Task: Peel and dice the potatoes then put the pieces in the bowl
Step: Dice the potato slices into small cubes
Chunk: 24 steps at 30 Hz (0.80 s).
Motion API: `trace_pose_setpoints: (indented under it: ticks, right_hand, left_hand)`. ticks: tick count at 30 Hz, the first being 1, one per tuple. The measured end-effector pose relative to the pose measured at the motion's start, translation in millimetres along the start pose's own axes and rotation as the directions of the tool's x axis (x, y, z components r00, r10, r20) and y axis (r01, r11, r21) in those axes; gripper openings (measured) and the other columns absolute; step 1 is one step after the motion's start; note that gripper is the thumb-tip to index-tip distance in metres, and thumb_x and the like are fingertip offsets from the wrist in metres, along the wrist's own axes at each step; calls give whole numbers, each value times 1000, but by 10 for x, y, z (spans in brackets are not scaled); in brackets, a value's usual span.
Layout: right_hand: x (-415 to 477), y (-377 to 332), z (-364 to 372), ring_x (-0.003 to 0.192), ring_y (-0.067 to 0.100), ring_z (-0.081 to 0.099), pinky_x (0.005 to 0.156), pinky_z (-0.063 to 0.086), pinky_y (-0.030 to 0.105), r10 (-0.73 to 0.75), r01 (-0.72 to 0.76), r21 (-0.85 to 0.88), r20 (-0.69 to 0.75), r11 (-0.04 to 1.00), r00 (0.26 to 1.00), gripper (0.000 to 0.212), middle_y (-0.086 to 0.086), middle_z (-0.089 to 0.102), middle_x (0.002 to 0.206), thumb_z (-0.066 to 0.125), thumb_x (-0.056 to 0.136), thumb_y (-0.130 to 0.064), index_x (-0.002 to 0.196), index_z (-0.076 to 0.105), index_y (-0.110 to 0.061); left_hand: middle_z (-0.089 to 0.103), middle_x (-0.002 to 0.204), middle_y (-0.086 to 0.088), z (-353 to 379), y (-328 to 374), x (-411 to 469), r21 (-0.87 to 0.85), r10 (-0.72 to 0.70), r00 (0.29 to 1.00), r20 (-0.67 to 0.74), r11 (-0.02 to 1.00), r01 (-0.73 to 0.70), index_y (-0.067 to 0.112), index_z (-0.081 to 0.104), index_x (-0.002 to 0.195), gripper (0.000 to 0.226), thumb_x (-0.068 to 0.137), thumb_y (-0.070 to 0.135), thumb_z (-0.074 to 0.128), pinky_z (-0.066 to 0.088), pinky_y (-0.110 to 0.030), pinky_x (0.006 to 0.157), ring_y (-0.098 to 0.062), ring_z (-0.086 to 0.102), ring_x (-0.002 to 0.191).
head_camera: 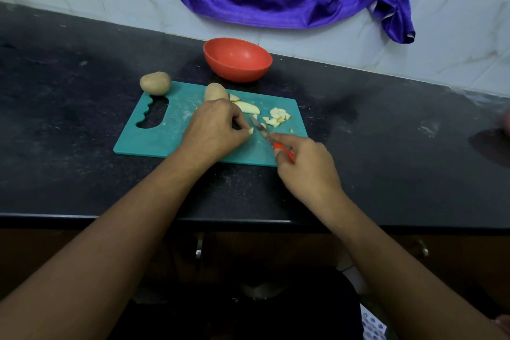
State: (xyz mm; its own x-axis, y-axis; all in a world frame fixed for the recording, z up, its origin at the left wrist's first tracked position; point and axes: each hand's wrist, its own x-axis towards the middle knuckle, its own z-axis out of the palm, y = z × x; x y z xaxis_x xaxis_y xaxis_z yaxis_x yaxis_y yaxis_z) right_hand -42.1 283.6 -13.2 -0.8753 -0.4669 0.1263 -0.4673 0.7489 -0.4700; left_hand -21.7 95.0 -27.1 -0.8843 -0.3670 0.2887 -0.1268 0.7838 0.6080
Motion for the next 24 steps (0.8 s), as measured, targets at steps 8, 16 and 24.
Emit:
trace_pose_setpoints:
  ticks: [8, 16, 24]
  right_hand:
    - [-64, -125, -111, 60, 9, 55, 52, 39, 23, -80, 75, -106, -43, 991, 996, 42, -16, 58, 83, 51, 104, -31, 144, 55, -45]
    - [-107, -162, -2, 74, 15, 60, 67, 53, 36, -187, 183, -346, 23, 920, 982, 47, -7, 60, 84, 43, 106, -29, 153, 45, -37]
    - [-75, 0, 34, 63, 8, 53, 58, 45, 28, -77, 72, -147, -31, 986, 997, 41, -11, 64, 88, 49, 105, -34, 145, 53, -44]
  left_hand:
    - [62, 76, 19, -19, -12, 9, -13, -23, 1000, 7, 1000, 23, 31, 71, 71, 17, 84, 25, 79, 42, -26, 72, -11, 62, 86]
    - [69, 85, 13, -12, -27, 16, -17, -8, 1000, 8, 1000, 8, 30, 75, 71, 14, 82, 23, 78, 55, -36, 79, -13, 65, 86]
    - [68, 94, 9, -36, -23, 4, -1, -13, 1000, 25, 1000, 13, 33, 73, 71, 16, 83, 25, 80, 50, -31, 77, -14, 64, 90]
